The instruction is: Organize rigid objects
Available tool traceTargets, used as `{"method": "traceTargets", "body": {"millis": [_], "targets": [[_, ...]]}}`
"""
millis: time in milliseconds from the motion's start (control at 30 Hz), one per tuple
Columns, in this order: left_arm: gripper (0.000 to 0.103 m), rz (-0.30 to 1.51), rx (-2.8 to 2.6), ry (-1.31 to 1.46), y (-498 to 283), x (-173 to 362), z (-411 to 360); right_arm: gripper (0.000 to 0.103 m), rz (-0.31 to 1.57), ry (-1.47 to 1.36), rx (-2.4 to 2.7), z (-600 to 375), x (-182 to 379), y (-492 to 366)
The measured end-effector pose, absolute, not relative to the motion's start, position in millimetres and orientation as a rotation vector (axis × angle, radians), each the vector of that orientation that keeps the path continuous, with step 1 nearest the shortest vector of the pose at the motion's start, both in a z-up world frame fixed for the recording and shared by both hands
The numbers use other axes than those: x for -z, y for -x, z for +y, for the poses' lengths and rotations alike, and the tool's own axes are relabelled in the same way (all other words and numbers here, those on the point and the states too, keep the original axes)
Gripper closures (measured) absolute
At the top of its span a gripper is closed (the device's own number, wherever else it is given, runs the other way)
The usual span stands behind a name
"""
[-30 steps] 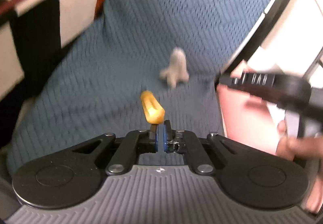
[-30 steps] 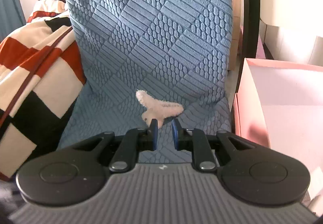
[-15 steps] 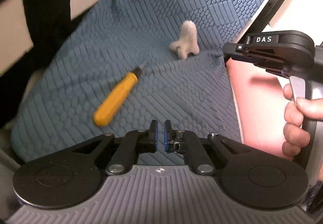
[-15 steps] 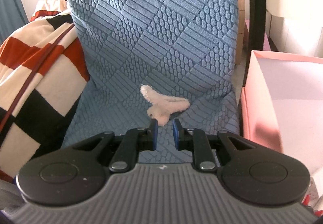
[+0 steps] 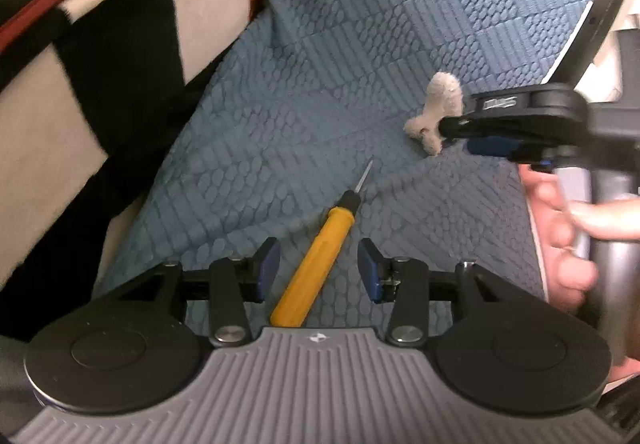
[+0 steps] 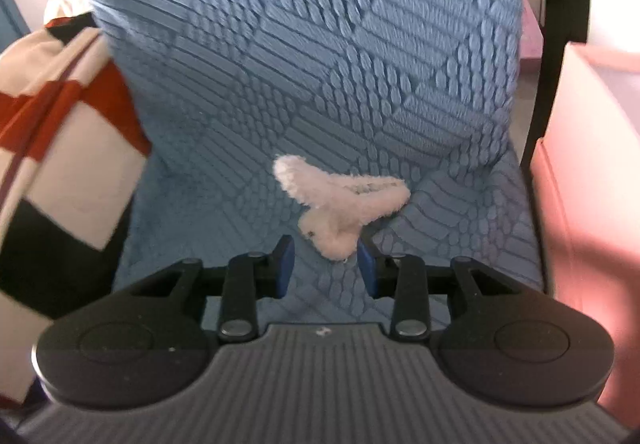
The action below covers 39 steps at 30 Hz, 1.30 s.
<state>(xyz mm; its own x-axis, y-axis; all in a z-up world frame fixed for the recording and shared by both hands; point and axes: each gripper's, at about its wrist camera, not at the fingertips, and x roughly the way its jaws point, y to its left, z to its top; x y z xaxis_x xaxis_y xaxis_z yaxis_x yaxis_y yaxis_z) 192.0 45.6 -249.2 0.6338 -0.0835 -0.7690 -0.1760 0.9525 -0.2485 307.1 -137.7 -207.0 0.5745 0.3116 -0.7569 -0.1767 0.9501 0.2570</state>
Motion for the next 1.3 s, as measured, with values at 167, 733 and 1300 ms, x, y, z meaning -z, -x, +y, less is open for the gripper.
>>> {"method": "traceTargets", "body": {"millis": [167, 733, 1300], "targets": [[0.054, 0.885, -0.055, 0.282, -200, 248, 45, 0.056, 0.925, -0.152, -0.242, -137, 224, -326], [0.054, 0.913, -0.086, 0.343, -208, 256, 57, 0.069, 0.867, -0.194, -0.302, -112, 235, -352], [0.054, 0.912, -0.053, 0.353, -217, 252, 65, 0.070, 0.913, 0.064, -0.239, -114, 220, -273]]}}
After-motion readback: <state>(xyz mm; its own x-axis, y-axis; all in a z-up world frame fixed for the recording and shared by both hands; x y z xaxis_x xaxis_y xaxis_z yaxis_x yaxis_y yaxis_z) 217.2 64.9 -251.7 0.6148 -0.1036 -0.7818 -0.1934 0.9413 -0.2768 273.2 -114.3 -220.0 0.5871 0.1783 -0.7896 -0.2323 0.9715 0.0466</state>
